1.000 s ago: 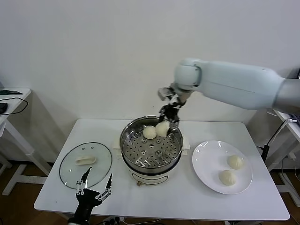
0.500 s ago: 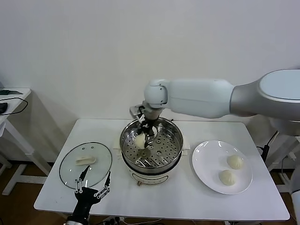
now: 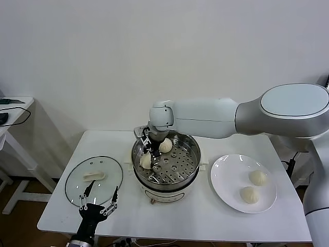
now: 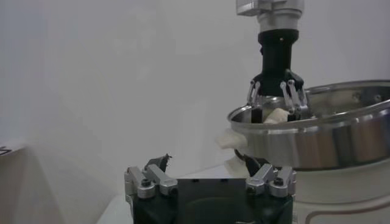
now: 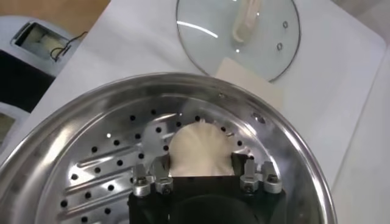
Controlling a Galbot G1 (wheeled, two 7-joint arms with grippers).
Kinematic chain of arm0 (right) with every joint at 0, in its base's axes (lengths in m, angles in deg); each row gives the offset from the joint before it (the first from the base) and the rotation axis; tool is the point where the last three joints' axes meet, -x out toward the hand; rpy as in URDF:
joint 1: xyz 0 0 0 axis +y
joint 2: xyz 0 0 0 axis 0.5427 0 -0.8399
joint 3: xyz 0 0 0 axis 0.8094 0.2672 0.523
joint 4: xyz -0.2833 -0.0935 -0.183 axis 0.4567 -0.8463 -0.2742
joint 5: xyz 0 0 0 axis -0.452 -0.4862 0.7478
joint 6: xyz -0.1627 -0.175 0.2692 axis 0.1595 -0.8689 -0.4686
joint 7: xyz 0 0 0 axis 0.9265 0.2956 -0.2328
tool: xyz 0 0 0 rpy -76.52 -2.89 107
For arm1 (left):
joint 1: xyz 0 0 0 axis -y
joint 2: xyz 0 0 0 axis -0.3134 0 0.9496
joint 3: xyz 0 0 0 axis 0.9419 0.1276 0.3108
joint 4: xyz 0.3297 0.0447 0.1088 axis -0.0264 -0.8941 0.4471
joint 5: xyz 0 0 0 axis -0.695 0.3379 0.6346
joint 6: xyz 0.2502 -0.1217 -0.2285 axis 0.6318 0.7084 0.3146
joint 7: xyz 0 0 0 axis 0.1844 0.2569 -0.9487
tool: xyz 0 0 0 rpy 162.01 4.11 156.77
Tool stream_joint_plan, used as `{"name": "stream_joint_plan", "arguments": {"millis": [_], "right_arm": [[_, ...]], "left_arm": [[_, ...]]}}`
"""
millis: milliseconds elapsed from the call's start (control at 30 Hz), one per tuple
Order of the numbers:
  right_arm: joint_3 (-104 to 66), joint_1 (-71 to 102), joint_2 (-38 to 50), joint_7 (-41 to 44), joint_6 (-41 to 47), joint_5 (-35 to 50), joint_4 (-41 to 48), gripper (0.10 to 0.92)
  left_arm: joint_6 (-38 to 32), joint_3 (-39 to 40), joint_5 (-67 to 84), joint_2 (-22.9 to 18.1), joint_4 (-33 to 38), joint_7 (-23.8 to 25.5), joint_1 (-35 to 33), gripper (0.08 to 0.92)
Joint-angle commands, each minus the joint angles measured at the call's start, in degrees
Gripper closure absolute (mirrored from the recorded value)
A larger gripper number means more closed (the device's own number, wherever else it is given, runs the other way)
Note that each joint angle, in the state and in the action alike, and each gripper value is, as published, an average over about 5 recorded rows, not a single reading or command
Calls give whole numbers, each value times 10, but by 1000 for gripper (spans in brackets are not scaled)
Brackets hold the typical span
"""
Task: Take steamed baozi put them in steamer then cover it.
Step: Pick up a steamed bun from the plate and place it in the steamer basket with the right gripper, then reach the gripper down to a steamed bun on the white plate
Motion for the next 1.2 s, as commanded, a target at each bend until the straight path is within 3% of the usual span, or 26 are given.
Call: {"name": "stream_joint_plan", "arguments": {"millis": [33, 333, 667, 867, 1200], "right_arm": [[-13, -5, 22, -8, -3, -5, -21, 241], [-64, -88, 233, 94, -55, -98, -127, 203], [-57, -71, 482, 147, -122, -170, -142, 203], [-63, -6, 557, 156, -143, -219, -143, 203], [-91, 131, 599, 140, -157, -284, -141, 203]], "left_arm": [[3, -1, 3, 0, 2, 0, 2, 177], [5, 1, 5, 3, 1, -1, 6, 177], [8, 9, 4, 7, 2, -2, 7, 177], [8, 5, 3, 6, 2, -2, 2, 177], [9, 2, 0, 2, 8, -3, -6, 177]]}}
